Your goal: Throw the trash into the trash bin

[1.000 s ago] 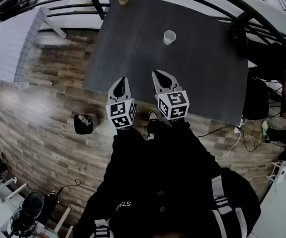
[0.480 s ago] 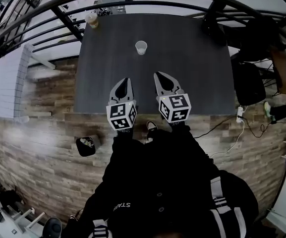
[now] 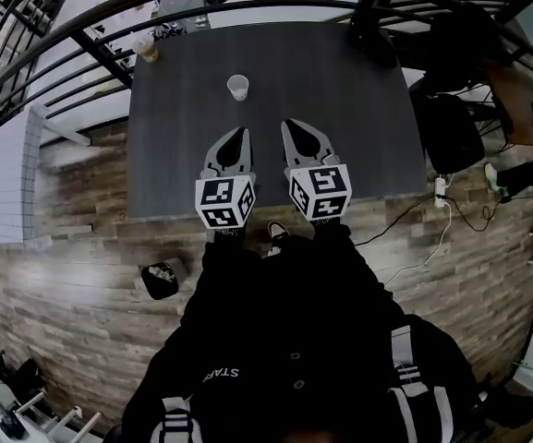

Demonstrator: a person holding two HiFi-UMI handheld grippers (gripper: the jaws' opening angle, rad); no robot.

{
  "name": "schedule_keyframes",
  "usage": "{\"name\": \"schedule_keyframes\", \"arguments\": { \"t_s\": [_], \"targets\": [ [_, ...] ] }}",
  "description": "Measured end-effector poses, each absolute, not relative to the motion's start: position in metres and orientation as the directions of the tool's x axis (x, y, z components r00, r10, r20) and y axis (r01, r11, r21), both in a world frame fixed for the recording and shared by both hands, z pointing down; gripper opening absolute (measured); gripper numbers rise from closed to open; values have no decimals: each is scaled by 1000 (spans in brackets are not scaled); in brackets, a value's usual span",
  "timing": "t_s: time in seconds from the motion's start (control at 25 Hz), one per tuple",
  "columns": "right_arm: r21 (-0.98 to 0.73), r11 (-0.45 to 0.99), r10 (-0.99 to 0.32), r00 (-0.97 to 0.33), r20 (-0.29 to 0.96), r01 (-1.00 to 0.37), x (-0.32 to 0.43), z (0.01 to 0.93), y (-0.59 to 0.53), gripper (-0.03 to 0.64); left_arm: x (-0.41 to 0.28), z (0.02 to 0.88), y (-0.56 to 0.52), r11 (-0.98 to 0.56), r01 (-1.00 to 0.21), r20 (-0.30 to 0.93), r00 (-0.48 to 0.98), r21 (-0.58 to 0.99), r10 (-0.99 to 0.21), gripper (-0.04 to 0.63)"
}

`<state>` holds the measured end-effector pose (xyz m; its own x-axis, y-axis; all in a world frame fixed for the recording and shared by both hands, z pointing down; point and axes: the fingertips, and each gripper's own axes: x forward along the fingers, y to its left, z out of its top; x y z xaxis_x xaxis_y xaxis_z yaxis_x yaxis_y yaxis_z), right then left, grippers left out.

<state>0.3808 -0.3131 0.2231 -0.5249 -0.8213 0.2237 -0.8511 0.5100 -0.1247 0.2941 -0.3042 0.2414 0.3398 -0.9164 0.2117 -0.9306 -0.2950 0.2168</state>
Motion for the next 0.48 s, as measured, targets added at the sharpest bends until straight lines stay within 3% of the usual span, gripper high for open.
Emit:
{"name": "schedule_keyframes", "arguments": {
  "t_s": [0.48],
  "targets": [
    [-133, 464, -858, -482, 178, -876, 373, 201, -303, 15, 297, 223, -316, -378, -912, 194, 404, 159, -894, 0]
  ]
}}
